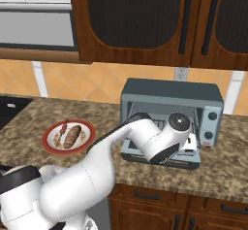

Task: Pick up the kebab skewer and baguette bread, and place them inside the toaster oven. Close the toaster oven door and start by setting the timer.

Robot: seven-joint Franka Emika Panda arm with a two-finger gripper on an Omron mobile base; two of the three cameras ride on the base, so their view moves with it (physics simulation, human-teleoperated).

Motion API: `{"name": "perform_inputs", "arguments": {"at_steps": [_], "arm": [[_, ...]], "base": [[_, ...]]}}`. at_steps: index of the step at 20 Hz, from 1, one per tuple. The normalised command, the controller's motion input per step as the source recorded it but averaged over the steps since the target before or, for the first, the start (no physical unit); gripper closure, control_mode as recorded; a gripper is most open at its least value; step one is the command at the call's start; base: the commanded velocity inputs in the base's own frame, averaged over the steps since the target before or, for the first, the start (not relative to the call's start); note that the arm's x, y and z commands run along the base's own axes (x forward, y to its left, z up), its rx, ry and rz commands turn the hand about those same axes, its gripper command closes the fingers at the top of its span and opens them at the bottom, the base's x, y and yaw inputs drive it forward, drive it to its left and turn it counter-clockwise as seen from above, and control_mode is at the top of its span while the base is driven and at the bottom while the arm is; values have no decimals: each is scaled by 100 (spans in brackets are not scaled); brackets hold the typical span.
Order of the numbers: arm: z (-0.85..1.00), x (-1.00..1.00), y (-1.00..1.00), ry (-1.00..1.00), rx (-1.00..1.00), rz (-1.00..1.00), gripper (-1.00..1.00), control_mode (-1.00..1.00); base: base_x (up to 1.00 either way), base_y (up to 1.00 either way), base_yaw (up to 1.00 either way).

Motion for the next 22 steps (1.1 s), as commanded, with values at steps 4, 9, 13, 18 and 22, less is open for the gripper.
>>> {"name": "perform_inputs", "arguments": {"at_steps": [4, 9, 13, 18, 22], "arm": [[97, -15, 17, 14, 0, -10, -100, -100], [73, -32, 49, 24, 0, -6, -100, -100], [36, -23, 96, 29, -2, -2, -100, -100], [12, -12, 100, 28, -1, 0, -100, -100], [0, -9, 99, 31, 0, 0, -100, -100]], "base": [[0, 0, 0], [0, 0, 0], [0, 0, 0], [0, 0, 0], [0, 0, 0]]}}
